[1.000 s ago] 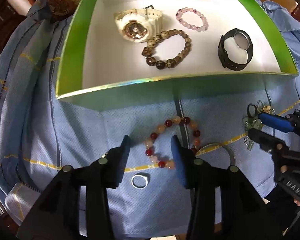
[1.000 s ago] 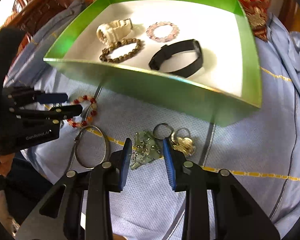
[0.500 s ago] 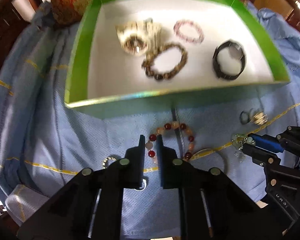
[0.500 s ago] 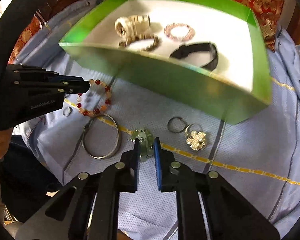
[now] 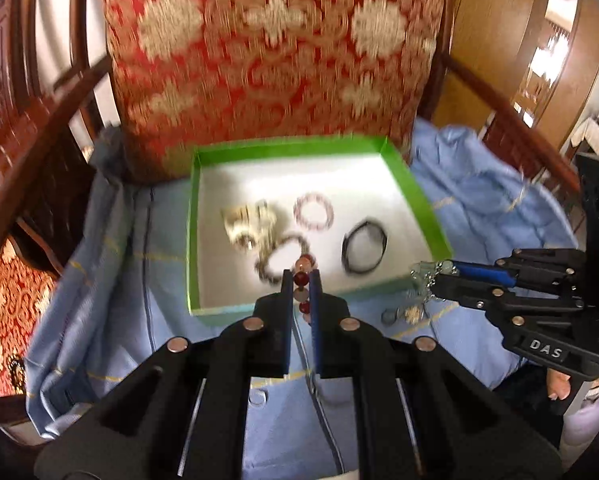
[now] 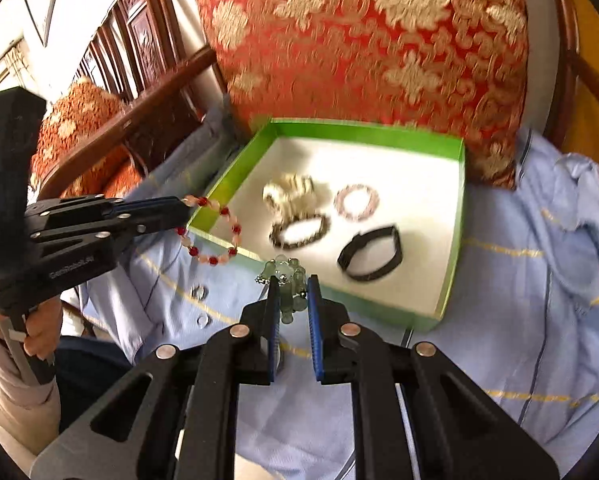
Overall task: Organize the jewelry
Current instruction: 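Lower the bracelet and pendant into the box and open both tools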
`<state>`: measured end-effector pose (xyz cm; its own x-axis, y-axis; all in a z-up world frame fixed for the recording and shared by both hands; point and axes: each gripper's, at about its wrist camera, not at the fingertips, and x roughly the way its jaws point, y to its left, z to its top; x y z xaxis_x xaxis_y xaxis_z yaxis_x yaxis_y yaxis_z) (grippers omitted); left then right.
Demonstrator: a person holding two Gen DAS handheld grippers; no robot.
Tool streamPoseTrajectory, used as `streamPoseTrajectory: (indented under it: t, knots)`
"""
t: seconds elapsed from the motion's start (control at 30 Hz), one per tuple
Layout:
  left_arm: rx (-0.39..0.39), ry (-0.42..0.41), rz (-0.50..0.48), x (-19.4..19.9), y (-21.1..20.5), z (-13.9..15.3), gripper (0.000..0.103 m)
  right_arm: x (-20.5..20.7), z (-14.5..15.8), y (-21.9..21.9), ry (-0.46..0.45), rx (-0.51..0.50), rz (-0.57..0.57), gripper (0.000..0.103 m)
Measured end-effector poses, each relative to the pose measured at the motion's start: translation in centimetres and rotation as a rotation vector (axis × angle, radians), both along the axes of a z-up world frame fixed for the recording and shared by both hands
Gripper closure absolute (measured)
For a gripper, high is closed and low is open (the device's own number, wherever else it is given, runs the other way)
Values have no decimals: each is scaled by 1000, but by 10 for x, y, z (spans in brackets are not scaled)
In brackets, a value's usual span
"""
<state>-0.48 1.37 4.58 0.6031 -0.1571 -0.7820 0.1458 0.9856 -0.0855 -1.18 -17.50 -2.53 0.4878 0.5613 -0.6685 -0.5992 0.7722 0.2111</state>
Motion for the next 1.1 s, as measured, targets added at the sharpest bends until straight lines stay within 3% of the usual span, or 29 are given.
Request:
streamPoseTrajectory:
  t: [0.13, 0.27, 0.3, 0.43, 0.53, 0.6, 0.63, 0.7, 0.87, 0.9, 0.93, 0.97, 1.1]
  knots:
    - [65, -43, 25, 23, -3, 12, 95, 26, 10, 3, -13, -53, -26, 89]
    - [124, -6, 57, 60, -8, 0, 95, 70, 18, 14, -21, -102, -53, 89]
    - [166, 12, 83, 71, -7, -10, 95, 80, 13, 16, -29, -117, -64, 89]
    - [178, 119, 120, 89, 9, -45, 95, 124, -18, 24, 24, -150, -110, 89]
    - [234, 143, 146, 95, 17, -65, 95, 143, -36, 24, 29, -161, -148, 89]
    - [239, 149, 143, 96, 20, -71, 93, 150, -39, 17, 45, -148, -173, 80]
    - [242, 146, 148, 96, 22, -72, 89, 150, -38, 13, 58, -137, -185, 69]
    - [229, 140, 152, 93, 24, -68, 79, 142, -28, 5, 70, -97, -187, 62]
    - [189, 88, 122, 70, 22, -46, 72, 96, 2, -13, 61, -48, -127, 61]
    - [180, 80, 102, 62, 20, -43, 71, 84, 5, -18, 76, -37, -107, 53]
    - [170, 77, 78, 52, 17, -39, 69, 73, 6, -21, 91, -33, -84, 37]
    - [160, 77, 55, 44, 13, -37, 68, 63, 5, -23, 101, -37, -65, 31]
    - [155, 90, -50, 15, -13, -41, 62, 16, -10, -21, 76, -133, 10, 29]
